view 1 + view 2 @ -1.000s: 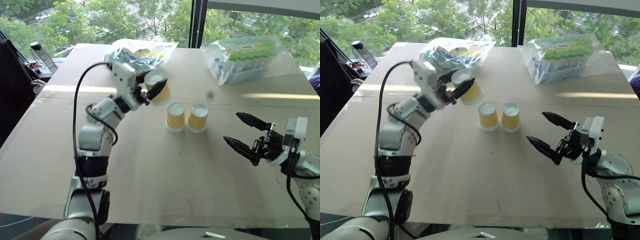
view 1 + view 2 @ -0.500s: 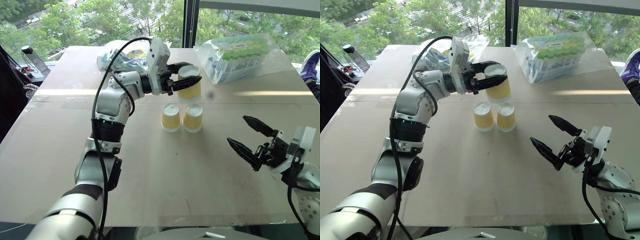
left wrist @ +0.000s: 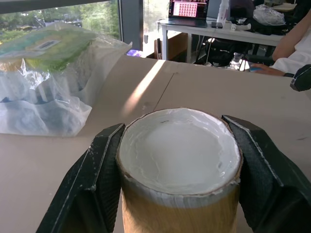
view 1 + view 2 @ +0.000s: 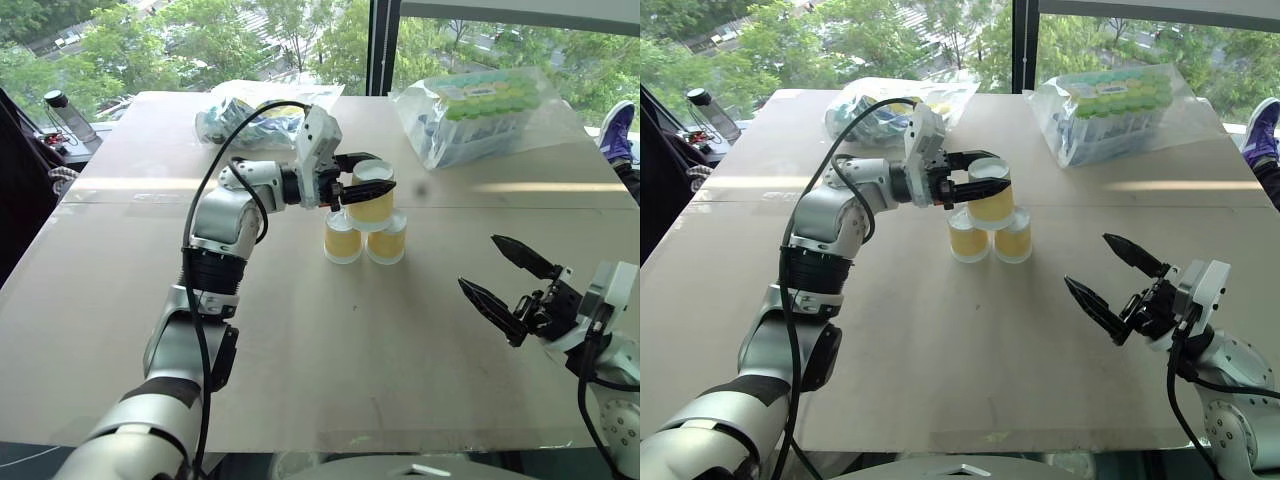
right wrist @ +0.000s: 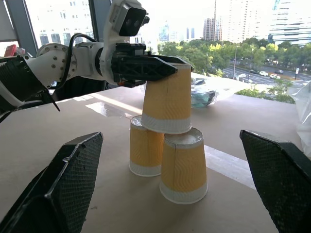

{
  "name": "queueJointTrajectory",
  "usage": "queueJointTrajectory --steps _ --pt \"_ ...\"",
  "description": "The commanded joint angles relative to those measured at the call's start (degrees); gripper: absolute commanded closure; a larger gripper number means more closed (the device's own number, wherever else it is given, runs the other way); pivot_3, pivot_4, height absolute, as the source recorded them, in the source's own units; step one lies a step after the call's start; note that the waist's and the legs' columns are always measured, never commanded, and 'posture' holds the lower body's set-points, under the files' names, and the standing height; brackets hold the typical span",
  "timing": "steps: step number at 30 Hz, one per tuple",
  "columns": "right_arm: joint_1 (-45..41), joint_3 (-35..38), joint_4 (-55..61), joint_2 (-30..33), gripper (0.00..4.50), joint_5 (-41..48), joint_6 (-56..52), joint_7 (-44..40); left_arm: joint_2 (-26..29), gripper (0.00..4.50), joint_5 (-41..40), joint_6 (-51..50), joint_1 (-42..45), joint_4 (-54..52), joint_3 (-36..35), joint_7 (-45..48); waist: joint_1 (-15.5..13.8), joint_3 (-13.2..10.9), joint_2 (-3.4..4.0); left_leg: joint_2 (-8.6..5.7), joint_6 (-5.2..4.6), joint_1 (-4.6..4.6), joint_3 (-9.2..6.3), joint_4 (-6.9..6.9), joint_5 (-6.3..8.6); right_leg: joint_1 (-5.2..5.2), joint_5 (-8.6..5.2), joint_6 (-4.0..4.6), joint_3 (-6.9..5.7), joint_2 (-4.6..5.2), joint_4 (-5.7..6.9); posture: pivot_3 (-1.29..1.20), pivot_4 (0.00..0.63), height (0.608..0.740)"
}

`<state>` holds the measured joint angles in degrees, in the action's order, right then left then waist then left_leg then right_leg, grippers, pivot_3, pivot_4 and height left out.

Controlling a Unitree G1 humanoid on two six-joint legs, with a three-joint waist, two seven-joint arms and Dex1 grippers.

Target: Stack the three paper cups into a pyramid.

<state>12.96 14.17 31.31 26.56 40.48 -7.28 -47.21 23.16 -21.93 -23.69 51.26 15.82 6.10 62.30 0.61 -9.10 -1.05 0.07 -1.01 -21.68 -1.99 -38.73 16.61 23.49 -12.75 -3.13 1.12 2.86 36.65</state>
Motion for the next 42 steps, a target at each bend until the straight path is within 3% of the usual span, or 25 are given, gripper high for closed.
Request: queueJointTrajectory --steps 1,19,21,24,35,39,42 --pt "-0.5 1.1 1.7 0.5 0.00 0.6 1.0 0.1 0.0 1.92 0.5 1.2 -0.6 -2.6 -0.1 0.1 0.0 0.0 0.00 0.00 0.00 0.00 0.00 0.00 0.00 0.00 0.00 0.00 0.00 0.00 0.00 0.00 0.150 0.740" --pt "-3.0 1.0 1.0 0.1 0.00 1.7 0.6 0.4 0.2 1.92 1.1 1.9 -1.6 -3.4 -0.4 -1.4 0.0 0.0 0.00 0.00 0.00 0.00 0.00 -0.02 0.00 0.00 0.00 0.00 0.00 0.00 0.03 0.00 0.150 0.740" --pt "-3.1 1.0 1.0 0.2 0.00 1.7 0.6 0.3 0.3 0.83 1.2 2.1 -1.9 -3.4 -0.5 -1.5 0.0 0.0 0.00 0.00 0.00 0.00 0.00 -0.02 0.00 0.00 0.00 0.00 0.01 0.00 0.03 0.00 0.150 0.740" --pt "-3.3 0.8 0.9 0.2 0.00 1.6 0.6 0.3 0.4 0.09 1.5 2.4 -2.3 -3.6 -0.6 -1.8 0.0 0.0 0.00 0.00 0.00 0.01 0.00 -0.02 0.00 0.00 0.00 0.00 0.00 0.00 0.04 0.00 0.150 0.740" --pt "-2.0 1.6 -0.4 1.2 0.00 1.4 0.8 -1.6 1.6 0.09 -8.1 -2.2 -5.5 -16.4 -6.8 -0.7 0.0 0.0 0.00 0.02 0.00 0.00 -0.07 -0.03 0.00 0.03 0.00 0.00 0.05 0.02 0.05 0.00 0.150 0.740" --pt "-1.2 2.1 -4.1 2.1 0.00 -0.5 2.1 -3.7 5.6 0.09 -12.1 -7.2 -11.4 -24.4 -10.2 -2.5 0.2 0.0 0.01 0.06 0.00 0.07 -0.04 -0.02 0.00 0.03 0.00 0.00 0.16 0.00 0.08 0.00 0.150 0.740" --pt "0.6 3.6 -8.5 2.4 0.00 -0.8 3.5 -5.7 10.9 0.09 -12.6 -10.2 -22.7 -31.5 -12.3 -3.2 0.3 0.0 0.05 0.07 0.00 0.12 -0.03 -0.02 0.00 0.03 0.00 0.00 0.18 0.00 0.11 0.00 0.150 0.740"
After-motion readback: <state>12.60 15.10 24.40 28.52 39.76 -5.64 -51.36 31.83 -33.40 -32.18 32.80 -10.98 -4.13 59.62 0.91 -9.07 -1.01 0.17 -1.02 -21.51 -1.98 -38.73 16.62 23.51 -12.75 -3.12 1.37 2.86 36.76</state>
